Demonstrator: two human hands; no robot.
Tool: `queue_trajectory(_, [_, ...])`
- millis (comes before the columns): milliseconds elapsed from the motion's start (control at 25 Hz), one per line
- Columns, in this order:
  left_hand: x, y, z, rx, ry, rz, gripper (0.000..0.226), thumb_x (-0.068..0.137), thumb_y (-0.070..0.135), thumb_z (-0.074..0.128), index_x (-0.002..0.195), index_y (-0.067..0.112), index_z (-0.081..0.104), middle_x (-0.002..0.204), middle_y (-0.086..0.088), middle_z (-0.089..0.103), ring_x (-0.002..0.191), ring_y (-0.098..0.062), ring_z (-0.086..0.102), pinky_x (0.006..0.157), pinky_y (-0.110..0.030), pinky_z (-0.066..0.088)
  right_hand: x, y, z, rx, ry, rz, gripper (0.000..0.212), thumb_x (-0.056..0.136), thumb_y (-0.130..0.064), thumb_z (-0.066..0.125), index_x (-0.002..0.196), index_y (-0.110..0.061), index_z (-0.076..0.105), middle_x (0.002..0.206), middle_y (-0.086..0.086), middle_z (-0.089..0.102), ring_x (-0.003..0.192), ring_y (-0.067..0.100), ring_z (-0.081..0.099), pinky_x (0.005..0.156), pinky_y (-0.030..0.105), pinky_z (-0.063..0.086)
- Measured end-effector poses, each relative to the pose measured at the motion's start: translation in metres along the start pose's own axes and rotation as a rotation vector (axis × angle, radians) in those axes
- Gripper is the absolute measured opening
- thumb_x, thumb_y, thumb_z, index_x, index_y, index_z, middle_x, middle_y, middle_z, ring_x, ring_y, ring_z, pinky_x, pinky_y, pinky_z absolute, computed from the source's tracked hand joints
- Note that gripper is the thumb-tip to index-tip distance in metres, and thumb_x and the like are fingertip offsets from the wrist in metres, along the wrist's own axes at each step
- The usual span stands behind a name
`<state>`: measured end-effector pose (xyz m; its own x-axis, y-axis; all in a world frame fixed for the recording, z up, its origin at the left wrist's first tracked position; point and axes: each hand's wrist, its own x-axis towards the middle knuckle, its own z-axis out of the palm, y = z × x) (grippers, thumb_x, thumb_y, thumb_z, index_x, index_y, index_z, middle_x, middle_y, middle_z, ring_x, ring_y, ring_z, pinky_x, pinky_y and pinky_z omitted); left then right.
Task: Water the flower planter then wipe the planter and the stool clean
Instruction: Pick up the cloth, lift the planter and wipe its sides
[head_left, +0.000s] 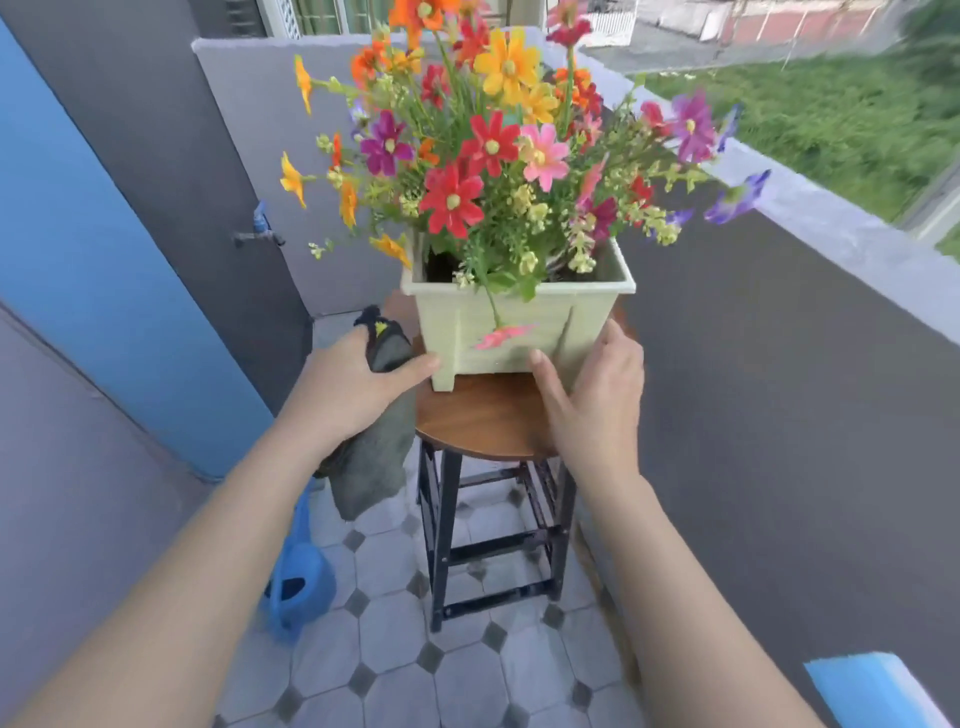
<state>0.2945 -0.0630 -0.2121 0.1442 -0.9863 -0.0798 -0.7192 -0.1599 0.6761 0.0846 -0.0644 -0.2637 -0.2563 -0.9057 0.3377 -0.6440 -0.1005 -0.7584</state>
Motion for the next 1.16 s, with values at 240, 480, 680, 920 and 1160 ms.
queue_trajectory(240, [0.012,0.008,0.024,0.161,0.126,0.283,0.062,0.075,0.068,0.054,0.116,0.021,0.052,0.082,0.004,0.053,0.096,-0.027,0.054,0.068,-0.036,0.043,0.017,0.017,0.004,-0.035,-0.052,-0.078,0.039,0.086,-0.037,0.067,0.11,-0.009,0.055,0.105,0.002,0.06,0.096,0.019,0.052,0.072,0.031,0.039])
queue_trajectory(480, [0.01,0.01,0.015,0.139,0.197,0.392,0.063,0.078,0.067,0.051,0.11,0.013,0.055,0.073,-0.003,0.06,0.063,-0.017,0.055,0.056,-0.039,0.046,0.013,-0.004,-0.017,-0.055,-0.083,-0.066,0.029,0.088,-0.031,0.066,0.098,-0.01,0.05,0.092,-0.001,0.055,0.083,0.019,0.048,0.065,0.03,0.027])
queue_trajectory(680, [-0.009,0.05,-0.038,0.091,0.228,0.423,0.05,0.079,0.061,0.056,0.08,0.012,0.054,0.055,-0.002,0.047,0.049,-0.013,0.046,0.046,-0.031,0.031,0.027,-0.064,-0.067,-0.06,-0.144,-0.085,0.027,0.088,-0.036,0.064,0.09,-0.015,0.048,0.093,-0.005,0.054,0.087,0.021,0.053,0.069,0.034,0.036])
queue_trajectory(920, [-0.031,0.156,-0.174,-0.102,0.393,0.536,0.051,0.068,0.062,0.053,0.054,0.019,0.028,0.046,0.005,0.028,0.042,-0.014,0.031,0.044,-0.019,0.026,0.069,-0.206,-0.164,0.205,-0.1,-0.165,0.04,0.091,-0.048,0.055,0.124,-0.025,0.055,0.121,-0.009,0.051,0.119,0.007,0.046,0.096,0.023,0.043])
queue_trajectory(1160, [-0.062,0.248,-0.287,-0.291,0.462,0.683,0.051,0.064,0.059,0.057,0.051,0.022,0.025,0.041,0.005,0.035,0.042,-0.011,0.032,0.041,-0.015,0.023,0.101,-0.333,-0.237,1.018,-0.34,0.042,0.076,0.078,-0.052,0.07,0.141,-0.052,0.027,0.137,-0.012,0.057,0.117,0.012,0.062,0.087,0.045,0.055])
